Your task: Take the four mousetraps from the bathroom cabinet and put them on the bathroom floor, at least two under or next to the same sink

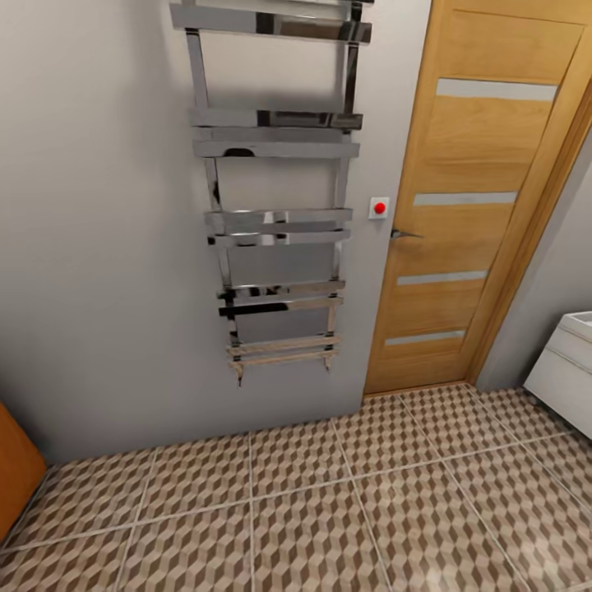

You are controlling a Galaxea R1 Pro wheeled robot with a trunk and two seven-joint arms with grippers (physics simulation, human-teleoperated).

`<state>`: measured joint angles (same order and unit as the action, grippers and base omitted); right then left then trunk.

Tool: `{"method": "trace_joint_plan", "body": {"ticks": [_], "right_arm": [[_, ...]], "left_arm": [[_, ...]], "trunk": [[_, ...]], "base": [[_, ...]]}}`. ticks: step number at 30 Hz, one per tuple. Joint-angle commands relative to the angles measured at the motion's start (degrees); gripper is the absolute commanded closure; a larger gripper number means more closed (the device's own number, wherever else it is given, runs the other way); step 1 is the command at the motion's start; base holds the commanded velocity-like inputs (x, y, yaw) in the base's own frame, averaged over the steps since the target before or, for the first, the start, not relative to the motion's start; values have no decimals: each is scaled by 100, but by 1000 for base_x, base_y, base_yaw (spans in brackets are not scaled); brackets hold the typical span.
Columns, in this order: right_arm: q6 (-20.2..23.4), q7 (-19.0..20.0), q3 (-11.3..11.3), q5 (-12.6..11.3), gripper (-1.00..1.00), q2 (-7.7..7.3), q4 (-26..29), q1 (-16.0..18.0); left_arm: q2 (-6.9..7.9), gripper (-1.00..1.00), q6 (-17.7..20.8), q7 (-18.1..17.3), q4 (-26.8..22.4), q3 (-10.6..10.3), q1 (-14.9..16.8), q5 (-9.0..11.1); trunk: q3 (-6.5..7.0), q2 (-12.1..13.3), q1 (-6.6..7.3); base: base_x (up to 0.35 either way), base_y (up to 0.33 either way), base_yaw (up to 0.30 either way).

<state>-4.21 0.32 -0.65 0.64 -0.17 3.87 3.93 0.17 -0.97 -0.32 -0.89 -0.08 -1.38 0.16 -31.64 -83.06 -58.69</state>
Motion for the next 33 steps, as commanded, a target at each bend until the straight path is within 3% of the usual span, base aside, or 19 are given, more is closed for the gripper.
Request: {"method": "trace_joint_plan", "body": {"ticks": [1, 15, 33], "right_arm": [[-19, 3, -5, 6, -100, -1, -4, 3], [-25, 3, 2, 6, -100, -5, 0, 3], [-462, -7, -151, 3, -100, 17, -30, 3]], "left_arm": [[1, -100, -8, -3, -8, -1, -3, 2], [-8, -100, -8, 2, -8, -1, -3, 2], [0, -100, -9, 5, -11, -1, -3, 7]], "trunk": [[-4, -2, -3], [-4, -2, -3], [-95, -2, -3]], "base": [[335, 0, 0], [300, -31, 0], [14, -2, 160]]}}
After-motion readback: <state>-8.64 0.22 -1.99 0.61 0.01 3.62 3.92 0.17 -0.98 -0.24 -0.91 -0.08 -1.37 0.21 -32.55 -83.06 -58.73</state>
